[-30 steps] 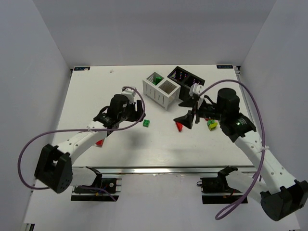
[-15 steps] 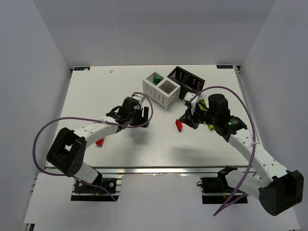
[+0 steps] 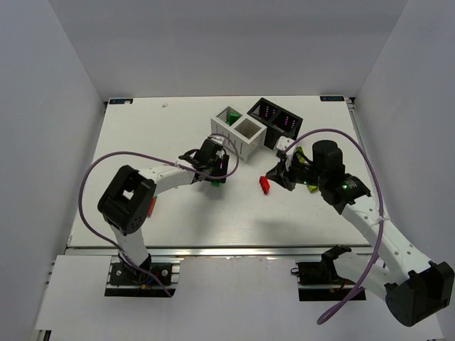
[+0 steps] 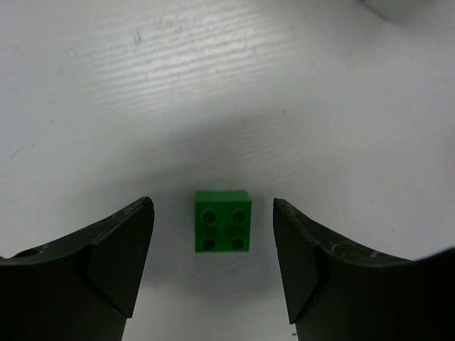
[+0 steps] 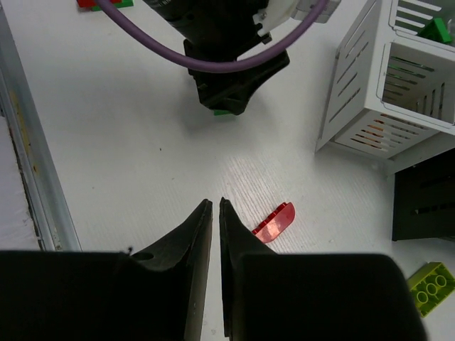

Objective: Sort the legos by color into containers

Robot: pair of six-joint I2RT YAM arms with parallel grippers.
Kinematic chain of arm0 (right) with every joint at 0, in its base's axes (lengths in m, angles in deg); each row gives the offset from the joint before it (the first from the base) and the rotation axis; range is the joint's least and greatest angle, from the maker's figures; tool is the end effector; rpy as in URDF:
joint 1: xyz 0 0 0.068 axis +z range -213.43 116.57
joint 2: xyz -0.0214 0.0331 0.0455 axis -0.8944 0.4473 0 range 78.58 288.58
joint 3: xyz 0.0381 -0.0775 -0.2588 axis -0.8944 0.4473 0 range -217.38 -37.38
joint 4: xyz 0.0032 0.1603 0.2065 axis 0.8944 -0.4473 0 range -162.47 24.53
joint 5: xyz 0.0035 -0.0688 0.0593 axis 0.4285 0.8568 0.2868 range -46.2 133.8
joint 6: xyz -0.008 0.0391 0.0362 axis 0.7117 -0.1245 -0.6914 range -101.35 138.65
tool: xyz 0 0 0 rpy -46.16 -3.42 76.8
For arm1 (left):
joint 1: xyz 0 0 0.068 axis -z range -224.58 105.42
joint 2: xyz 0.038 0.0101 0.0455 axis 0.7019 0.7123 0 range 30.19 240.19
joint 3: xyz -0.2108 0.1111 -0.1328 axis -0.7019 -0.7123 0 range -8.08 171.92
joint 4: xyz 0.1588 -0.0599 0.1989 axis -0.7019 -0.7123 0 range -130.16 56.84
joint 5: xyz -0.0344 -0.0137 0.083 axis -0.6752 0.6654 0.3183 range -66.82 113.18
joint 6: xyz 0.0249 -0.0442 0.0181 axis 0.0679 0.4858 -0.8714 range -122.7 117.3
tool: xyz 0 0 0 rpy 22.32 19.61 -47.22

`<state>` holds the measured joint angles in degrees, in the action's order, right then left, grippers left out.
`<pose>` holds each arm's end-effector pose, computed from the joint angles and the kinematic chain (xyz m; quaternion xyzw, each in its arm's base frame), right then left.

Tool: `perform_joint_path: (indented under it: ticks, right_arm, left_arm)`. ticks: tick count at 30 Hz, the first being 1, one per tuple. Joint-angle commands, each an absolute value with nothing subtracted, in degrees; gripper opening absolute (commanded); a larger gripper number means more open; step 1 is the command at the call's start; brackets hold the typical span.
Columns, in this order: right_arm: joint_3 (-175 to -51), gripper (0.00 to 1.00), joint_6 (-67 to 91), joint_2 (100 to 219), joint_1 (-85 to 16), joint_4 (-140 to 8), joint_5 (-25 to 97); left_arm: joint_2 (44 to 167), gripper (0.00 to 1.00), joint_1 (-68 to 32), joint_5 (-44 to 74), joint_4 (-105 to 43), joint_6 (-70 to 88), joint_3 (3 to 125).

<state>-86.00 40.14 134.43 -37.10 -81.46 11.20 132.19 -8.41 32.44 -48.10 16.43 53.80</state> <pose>0.1868 0.1140 0.3197 -0.4660 0.6700 0.2565 0.5178 0.2967 -0.2099 0.1704 0.1168 0.9439 -0.0707 0.3008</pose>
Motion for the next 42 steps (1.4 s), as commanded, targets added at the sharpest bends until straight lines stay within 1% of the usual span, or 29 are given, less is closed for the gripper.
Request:
perform_joint_path:
  ticks: [1,6,12,21,24,25,27,31,32,34,36,38,41,42]
  right_arm:
    - [-85.98,0.15,40.71,132.81,-36.71,-78.22,12.6]
    - [-85.54,0.15,40.71,132.54,-36.36,-77.6,13.3]
    - [-85.37,0.15,41.06,133.42,-35.57,-77.51,14.71]
    - [-85.19,0.15,41.23,134.12,-35.48,-77.34,15.32]
    - [-85.28,0.15,41.23,134.12,-35.39,-77.34,15.32]
    - [-85.19,0.15,41.23,134.04,-35.48,-77.34,15.32]
    - [-85.19,0.15,41.23,134.03,-35.39,-77.34,15.41]
    - [-85.19,0.15,41.23,133.77,-35.39,-77.34,15.41]
    - [-85.19,0.15,41.23,133.86,-35.39,-77.34,15.5]
    - [-85.19,0.15,41.23,133.6,-35.39,-77.25,15.94]
    - [-85.28,0.14,41.15,133.24,-35.39,-77.07,17.16]
    - [-85.02,0.14,40.97,132.54,-35.48,-76.37,18.57]
    - [-84.75,0.08,40.71,131.75,-35.39,-75.67,19.28]
    - [-84.75,0.02,40.53,131.66,-35.39,-75.58,19.45]
  left_arm:
    - [135.29,0.77,-7.4,35.92,-50.73,16.9,58.7]
    - [137.77,0.7,-7.31,36.36,-52.14,18.21,60.12]
    - [137.95,0.69,-6.26,39.71,-53.72,17.86,60.38]
    - [137.6,0.62,-3.71,41.73,-55.04,17.42,59.94]
    - [136.63,0.55,-3.62,41.73,-55.4,17.51,59.68]
    - [136.28,0.5,-3.62,41.73,-55.22,17.51,59.33]
    - [135.84,0.44,-3.62,41.55,-55.22,17.6,59.15]
    - [134.7,0.26,-3.62,40.42,-55.57,17.6,59.33]
    - [134.35,0.16,-3.62,40.24,-55.66,17.25,59.94]
    - [132.16,0.07,-3.62,40.23,-55.66,16.64,60.56]
    - [129.87,0.04,-3.62,40.76,-54.35,15.23,60.65]
    - [126.46,0.04,-4.06,41.55,-52.94,13.57,60.91]
    - [123.11,0.04,-5.11,41.91,-50.65,11.98,61.52]
    - [122.75,0.04,-5.29,41.99,-50.3,11.8,62.4]
